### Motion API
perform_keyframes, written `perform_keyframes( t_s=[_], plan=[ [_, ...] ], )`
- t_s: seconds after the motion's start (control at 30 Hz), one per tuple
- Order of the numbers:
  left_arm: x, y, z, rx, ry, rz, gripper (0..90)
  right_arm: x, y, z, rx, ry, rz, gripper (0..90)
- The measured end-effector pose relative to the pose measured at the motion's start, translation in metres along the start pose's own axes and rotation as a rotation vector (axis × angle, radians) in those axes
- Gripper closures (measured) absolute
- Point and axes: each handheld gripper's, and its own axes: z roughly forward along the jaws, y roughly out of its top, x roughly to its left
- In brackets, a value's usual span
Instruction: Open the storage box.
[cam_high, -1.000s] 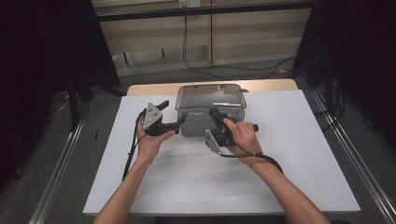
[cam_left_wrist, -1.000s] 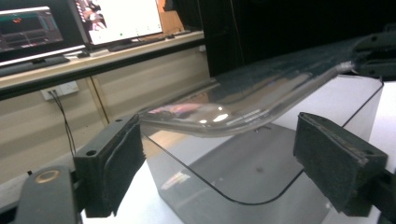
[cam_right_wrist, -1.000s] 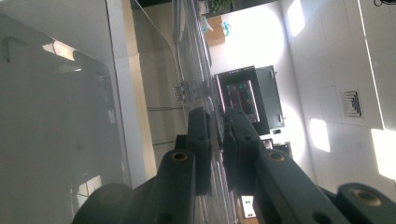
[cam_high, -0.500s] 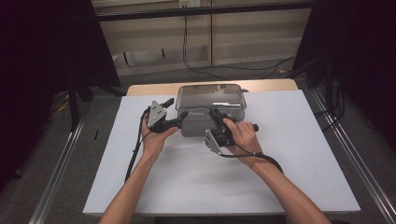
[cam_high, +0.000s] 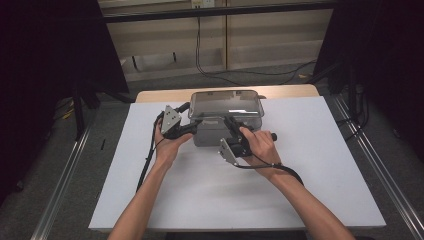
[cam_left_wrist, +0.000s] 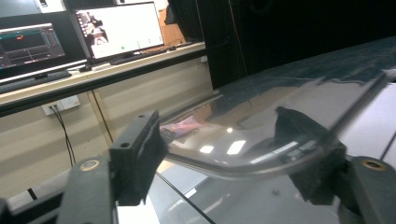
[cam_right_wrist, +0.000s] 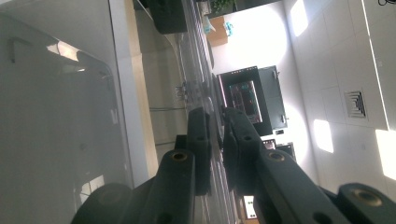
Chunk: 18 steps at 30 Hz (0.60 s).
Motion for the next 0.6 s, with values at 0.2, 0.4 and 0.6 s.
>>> perform_keyframes(
  t_s=[0.2, 0.4, 0.6],
  plan=[
    [-0.0002, 0.0016, 0.0034, -0.009, -0.017, 0.026, 35.7, 0.0007, 0.0004, 0.0002, -0.003, 0.002, -0.001, 81.3],
    [0.0008, 0.0008, 0.0038, 0.000, -0.006, 0.034, 30.8, 0.0017, 0.0005, 0.0003, -0.002, 0.005, 0.001, 81.1],
    [0.0002, 0.0012, 0.0069, -0.012, -0.027, 0.048, 32.8, 0.0016, 0.0005, 0.0004, -0.004, 0.010, 0.002, 81.1]
  ],
)
